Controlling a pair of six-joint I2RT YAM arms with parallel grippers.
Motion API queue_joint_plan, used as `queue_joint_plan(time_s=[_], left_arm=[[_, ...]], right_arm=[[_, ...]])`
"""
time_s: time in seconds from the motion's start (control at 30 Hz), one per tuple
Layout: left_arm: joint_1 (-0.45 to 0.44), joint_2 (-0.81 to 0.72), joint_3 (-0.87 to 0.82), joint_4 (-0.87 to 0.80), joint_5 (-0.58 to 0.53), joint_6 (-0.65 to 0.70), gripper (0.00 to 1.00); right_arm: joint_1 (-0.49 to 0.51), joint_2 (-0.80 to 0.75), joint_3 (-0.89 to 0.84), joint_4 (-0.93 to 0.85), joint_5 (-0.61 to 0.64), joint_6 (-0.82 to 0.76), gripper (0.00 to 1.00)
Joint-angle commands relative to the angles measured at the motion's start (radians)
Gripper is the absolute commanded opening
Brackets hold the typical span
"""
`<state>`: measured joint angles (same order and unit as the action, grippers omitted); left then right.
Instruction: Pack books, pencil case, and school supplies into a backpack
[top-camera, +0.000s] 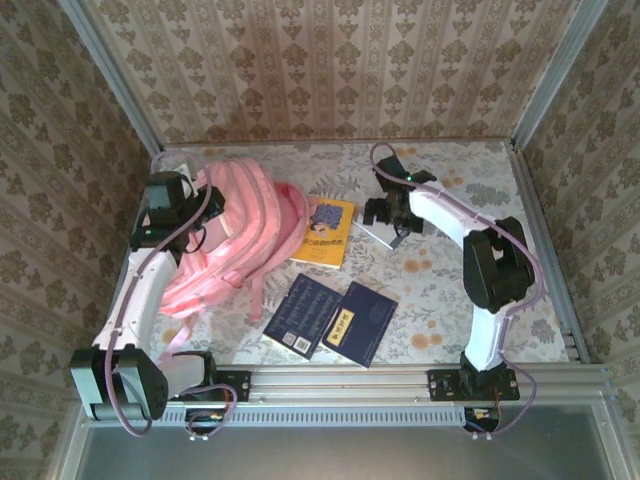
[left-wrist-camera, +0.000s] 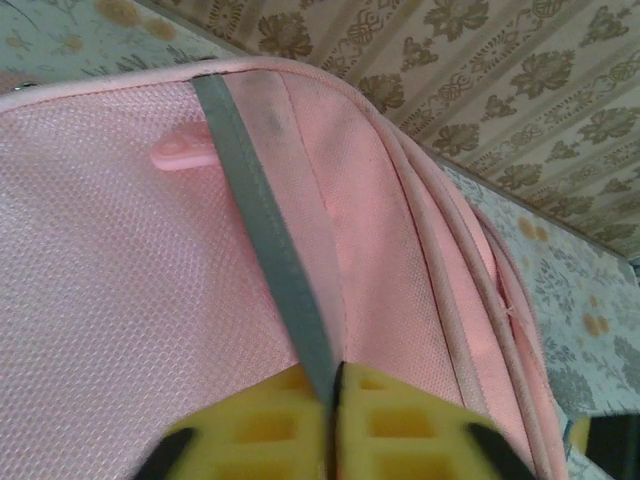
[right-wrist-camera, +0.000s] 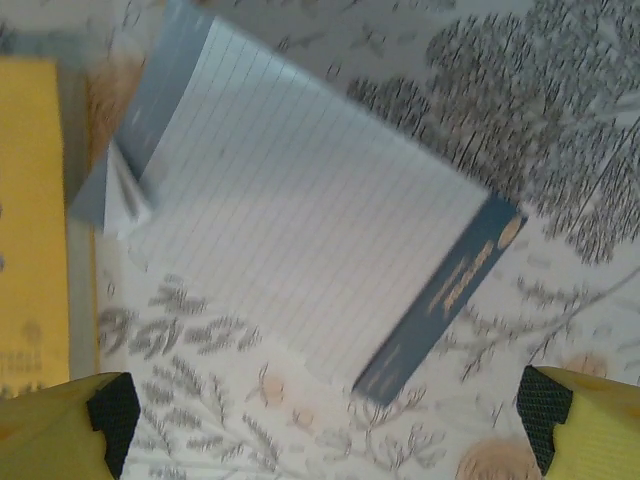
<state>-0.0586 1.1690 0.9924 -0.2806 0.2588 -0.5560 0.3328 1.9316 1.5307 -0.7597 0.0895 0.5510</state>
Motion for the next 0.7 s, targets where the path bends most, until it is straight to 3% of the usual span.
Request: queue_joint_plan(time_s=[0.0,0.13,0.3,0.5,0.67], left_arm=[[-0.007,0.026,0.024,0.001,0.046,-0.007,0.36],[-0.024,0.056,0.055,-0.022,0.062,0.014,0.52],[-0.113,0.072,0.129,-0.083,0.02,0.092,0.68],[-0.263,0.115,0.202,-0.107,-0.001,0.059,0.71],[-0.389,0.202,0.212,-0.07,-0.015,-0.009,0.71]], right_arm=[[-0.097,0.126,0.119,-0.014,-0.175,-0.046,1.0],[-0.15,0.211,0.18,0.005,-0.285,-0.032,1.0],[-0.168,0.248,0.203,0.017,-0.311,-0.041,1.0],[-0.168,0.27,0.171,0.039,-0.344,-0.052,1.0],[-0.133,0.171,-0.035,0.16,-0.38,-0.002,1.0]])
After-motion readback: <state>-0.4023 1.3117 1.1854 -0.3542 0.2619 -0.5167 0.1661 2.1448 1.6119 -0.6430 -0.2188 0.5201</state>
